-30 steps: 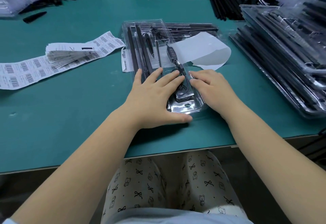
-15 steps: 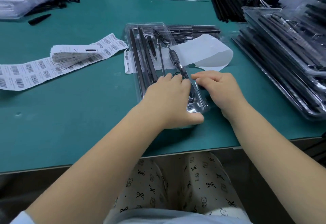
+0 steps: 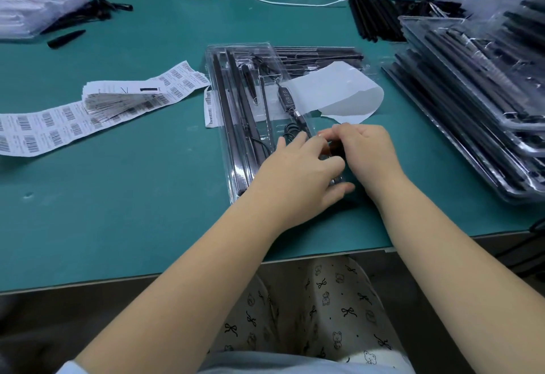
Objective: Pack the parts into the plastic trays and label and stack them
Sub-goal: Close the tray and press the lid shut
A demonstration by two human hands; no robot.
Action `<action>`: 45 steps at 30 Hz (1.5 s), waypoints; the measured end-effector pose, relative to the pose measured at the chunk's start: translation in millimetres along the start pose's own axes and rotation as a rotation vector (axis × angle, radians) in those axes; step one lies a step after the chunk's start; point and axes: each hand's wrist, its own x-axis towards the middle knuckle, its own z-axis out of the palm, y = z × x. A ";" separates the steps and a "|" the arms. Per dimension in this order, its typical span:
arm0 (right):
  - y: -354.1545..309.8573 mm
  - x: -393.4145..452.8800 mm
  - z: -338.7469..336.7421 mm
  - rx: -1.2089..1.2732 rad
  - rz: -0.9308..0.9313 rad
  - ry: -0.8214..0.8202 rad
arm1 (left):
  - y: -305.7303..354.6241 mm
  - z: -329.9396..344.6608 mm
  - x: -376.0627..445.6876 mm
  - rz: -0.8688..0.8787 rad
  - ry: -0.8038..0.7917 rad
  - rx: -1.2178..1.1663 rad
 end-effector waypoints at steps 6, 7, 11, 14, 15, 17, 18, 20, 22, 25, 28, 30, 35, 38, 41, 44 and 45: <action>-2.6 -0.3 -0.6 -0.039 0.015 0.001 | 3.5 3.3 3.4 0.026 -0.091 0.146; -3.1 -1.0 -0.9 -0.039 0.011 -0.007 | 3.5 3.8 4.2 0.018 -0.088 0.145; -5.4 -4.7 -0.4 -0.071 -0.041 -0.057 | 3.9 1.4 1.4 -0.073 0.034 -0.054; -8.9 -5.6 1.9 -0.103 -0.115 -0.157 | 3.0 -4.8 -2.0 -0.154 0.151 -0.184; -9.5 -4.7 1.0 -0.106 -0.112 -0.186 | 3.4 -5.6 -3.1 -0.152 0.169 -0.199; -12.7 -5.3 -1.8 -0.051 -0.080 -0.207 | 5.1 -6.5 -4.5 -0.135 0.194 -0.227; -13.9 -5.7 -2.8 -0.068 -0.093 -0.217 | 5.9 -6.6 -5.1 -0.124 0.199 -0.234; -13.9 -4.7 -2.7 -0.161 -0.144 -0.231 | 6.5 -6.8 -5.8 -0.108 0.199 -0.236; -12.8 -1.6 -2.3 -0.071 -0.052 -0.216 | 5.7 -6.7 -6.0 -0.101 0.215 -0.245; -10.1 5.2 -2.1 -0.157 -0.067 -0.291 | 4.9 -5.9 -6.1 -0.070 0.220 -0.236; -6.9 11.5 1.5 -0.247 -0.104 -0.264 | 5.7 -4.3 -5.7 -0.057 0.206 -0.215; -3.9 14.1 4.5 -0.232 -0.107 -0.232 | 6.1 -3.8 -5.6 -0.041 0.207 -0.192; -8.5 15.9 2.2 -0.280 -0.148 -0.338 | 5.1 -2.9 -5.5 -0.021 0.223 -0.199; -12.1 18.6 -2.2 -0.346 -0.176 -0.449 | 4.5 -2.8 -4.6 -0.029 0.209 -0.222; -8.5 22.1 -3.1 -0.487 -0.237 -0.479 | 3.6 -2.6 -4.1 -0.024 0.203 -0.217; -3.6 24.0 -3.4 -0.587 -0.206 -0.478 | 3.7 -2.4 -4.1 -0.049 0.167 -0.194; -2.6 24.5 -4.1 -0.616 -0.210 -0.484 | 3.6 -2.5 -4.2 -0.057 0.160 -0.189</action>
